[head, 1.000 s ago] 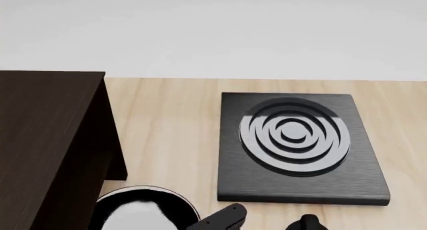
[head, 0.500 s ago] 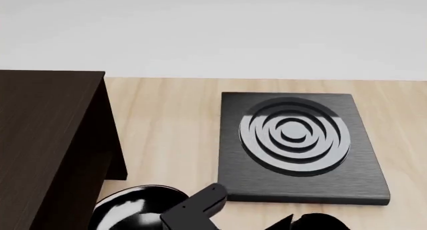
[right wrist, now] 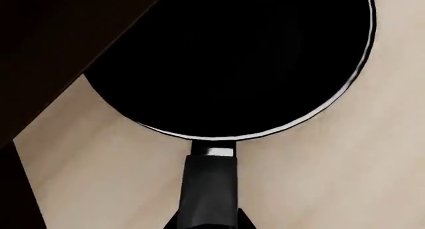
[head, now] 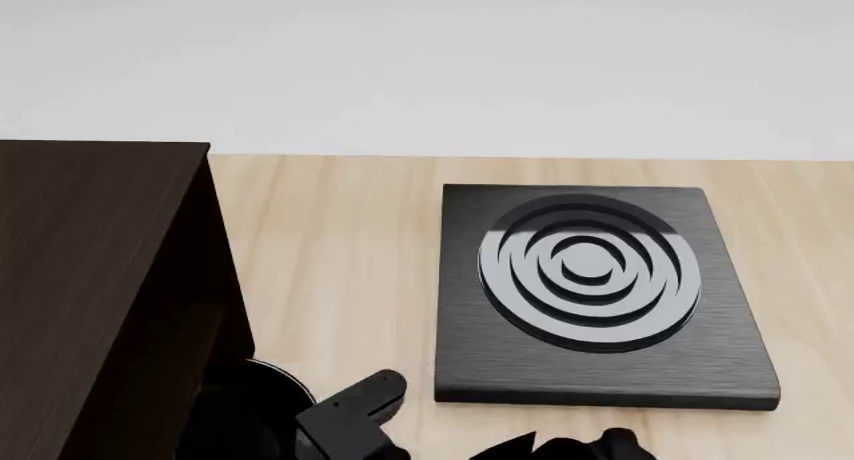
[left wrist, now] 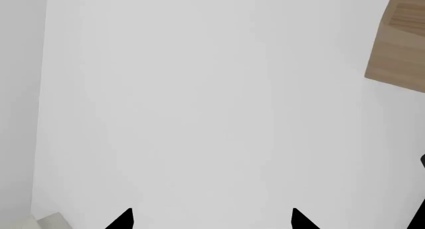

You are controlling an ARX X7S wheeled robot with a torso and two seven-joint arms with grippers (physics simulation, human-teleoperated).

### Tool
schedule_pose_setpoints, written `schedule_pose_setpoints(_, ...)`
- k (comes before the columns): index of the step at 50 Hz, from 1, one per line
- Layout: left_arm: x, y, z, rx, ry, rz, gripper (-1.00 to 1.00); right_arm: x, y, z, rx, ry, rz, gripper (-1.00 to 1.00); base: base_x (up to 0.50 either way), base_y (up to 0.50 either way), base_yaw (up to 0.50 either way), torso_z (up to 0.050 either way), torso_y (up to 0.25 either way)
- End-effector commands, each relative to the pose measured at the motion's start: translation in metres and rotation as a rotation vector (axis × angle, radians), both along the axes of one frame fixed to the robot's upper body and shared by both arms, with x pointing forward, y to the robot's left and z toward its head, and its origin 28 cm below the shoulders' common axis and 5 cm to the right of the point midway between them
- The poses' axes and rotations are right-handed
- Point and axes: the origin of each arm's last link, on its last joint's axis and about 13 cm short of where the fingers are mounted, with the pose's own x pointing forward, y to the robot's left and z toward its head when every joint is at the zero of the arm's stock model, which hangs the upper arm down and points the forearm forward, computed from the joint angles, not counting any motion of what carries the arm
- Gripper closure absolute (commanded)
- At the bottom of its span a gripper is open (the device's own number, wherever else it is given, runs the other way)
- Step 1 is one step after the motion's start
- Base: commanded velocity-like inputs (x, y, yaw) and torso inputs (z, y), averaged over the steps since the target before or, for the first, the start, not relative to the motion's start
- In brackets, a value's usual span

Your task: Put the frying pan under the cabinet shelf.

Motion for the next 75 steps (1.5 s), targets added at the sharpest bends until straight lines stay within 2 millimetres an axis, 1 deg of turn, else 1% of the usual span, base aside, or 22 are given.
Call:
schedule_pose_setpoints(1, 0.0, 0.0, 0.0, 0.0, 0.0, 0.0, -1.0, 0.013, 0.046, -0.011, 0.417, 0.128, 0.145, 1.0, 0.0, 0.01, 0.01, 0.0, 0.0)
schedule_pose_setpoints(2, 0.0, 0.0, 0.0, 0.0, 0.0, 0.0, -1.0, 0.016, 0.05, -0.017, 0.438, 0.15, 0.144, 1.0, 0.0, 0.01, 0.01, 0.0, 0.0)
schedule_pose_setpoints(4, 0.0, 0.0, 0.0, 0.0, 0.0, 0.0, -1.0, 0.016, 0.054, -0.02, 0.444, 0.154, 0.161, 1.0, 0.01, 0.01, 0.01, 0.0, 0.0)
schedule_pose_setpoints(8, 0.0, 0.0, 0.0, 0.0, 0.0, 0.0, -1.0, 0.018, 0.062, -0.019, 0.468, 0.184, 0.183, 1.0, 0.0, 0.01, 0.01, 0.0, 0.0)
schedule_pose_setpoints(15, 0.0, 0.0, 0.0, 0.0, 0.0, 0.0, -1.0, 0.009, 0.077, -0.001, 0.468, 0.176, 0.277, 1.0, 0.0, 0.01, 0.01, 0.0, 0.0)
schedule_pose_setpoints(22, 0.0, 0.0, 0.0, 0.0, 0.0, 0.0, -1.0, 0.006, 0.088, 0.003, 0.492, 0.194, 0.317, 1.0, 0.0, 0.01, 0.01, 0.0, 0.0)
schedule_pose_setpoints(25, 0.0, 0.0, 0.0, 0.0, 0.0, 0.0, -1.0, 0.006, 0.094, 0.011, 0.509, 0.19, 0.335, 1.0, 0.0, 0.01, 0.01, 0.0, 0.0)
schedule_pose_setpoints(27, 0.0, 0.0, 0.0, 0.0, 0.0, 0.0, -1.0, 0.001, 0.098, 0.017, 0.528, 0.202, 0.354, 1.0, 0.0, 0.01, 0.0, 0.0, 0.0)
schedule_pose_setpoints(29, 0.0, 0.0, 0.0, 0.0, 0.0, 0.0, -1.0, -0.015, 0.105, 0.027, 0.568, 0.212, 0.423, 1.0, 0.0, 0.01, 0.01, 0.0, 0.0)
schedule_pose_setpoints(31, 0.0, 0.0, 0.0, 0.0, 0.0, 0.0, -1.0, -0.019, 0.109, 0.029, 0.584, 0.233, 0.417, 1.0, 0.0, 0.01, 0.0, 0.0, 0.0)
schedule_pose_setpoints(34, 0.0, 0.0, 0.0, 0.0, 0.0, 0.0, -1.0, -0.038, 0.115, 0.034, 0.592, 0.245, 0.491, 1.0, 0.0, 0.01, 0.01, 0.0, 0.0)
schedule_pose_setpoints(35, 0.0, 0.0, 0.0, 0.0, 0.0, 0.0, -1.0, -0.04, 0.116, 0.034, 0.586, 0.221, 0.506, 1.0, 0.0, 0.0, 0.01, 0.0, 0.0)
schedule_pose_setpoints(36, 0.0, 0.0, 0.0, 0.0, 0.0, 0.0, -1.0, -0.035, 0.119, 0.033, 0.59, 0.237, 0.479, 1.0, 0.0, 0.0, 0.0, 0.0, 0.0)
schedule_pose_setpoints(43, 0.0, 0.0, 0.0, 0.0, 0.0, 0.0, -1.0, -0.03, 0.121, 0.034, 0.592, 0.223, 0.493, 1.0, 0.0, 0.0, 0.0, 0.0, 0.0)
schedule_pose_setpoints(48, 0.0, 0.0, 0.0, 0.0, 0.0, 0.0, -1.0, -0.039, 0.125, 0.038, 0.613, 0.225, 0.553, 1.0, 0.0, 0.0, 0.0, 0.0, 0.0)
schedule_pose_setpoints(53, 0.0, 0.0, 0.0, 0.0, 0.0, 0.0, -1.0, -0.04, 0.127, 0.047, 0.648, 0.229, 0.569, 1.0, 0.0, 0.0, 0.0, 0.0, 0.0)
schedule_pose_setpoints(56, 0.0, 0.0, 0.0, 0.0, 0.0, 0.0, -1.0, -0.045, 0.129, 0.047, 0.654, 0.221, 0.6, 1.0, 0.0, 0.0, 0.0, 0.003, 0.003)
schedule_pose_setpoints(63, 0.0, 0.0, 0.0, 0.0, 0.0, 0.0, -1.0, -0.046, 0.13, 0.05, 0.664, 0.225, 0.58, 1.0, 0.0, 0.0, 0.0, 0.0, 0.002)
schedule_pose_setpoints(64, 0.0, 0.0, 0.0, 0.0, 0.0, 0.0, -1.0, -0.045, 0.129, 0.047, 0.653, 0.216, 0.584, -1.0, 0.0, 0.0, 0.0, 0.0, 0.0)
schedule_pose_setpoints(69, 0.0, 0.0, 0.0, 0.0, 0.0, 0.0, -1.0, -0.042, 0.126, 0.038, 0.564, 0.155, 0.534, -1.0, 0.0, 0.0, 0.0, 0.002, 0.002)
schedule_pose_setpoints(71, 0.0, 0.0, 0.0, 0.0, 0.0, 0.0, -1.0, -0.043, 0.125, 0.037, 0.537, 0.145, 0.552, -1.0, 0.0, 0.01, 0.0, 0.0, 0.0)
schedule_pose_setpoints(75, 0.0, 0.0, 0.0, 0.0, 0.0, 0.0, -1.0, -0.038, 0.122, 0.032, 0.449, 0.096, 0.511, -1.0, 0.0, 0.01, 0.01, 0.0, 0.0)
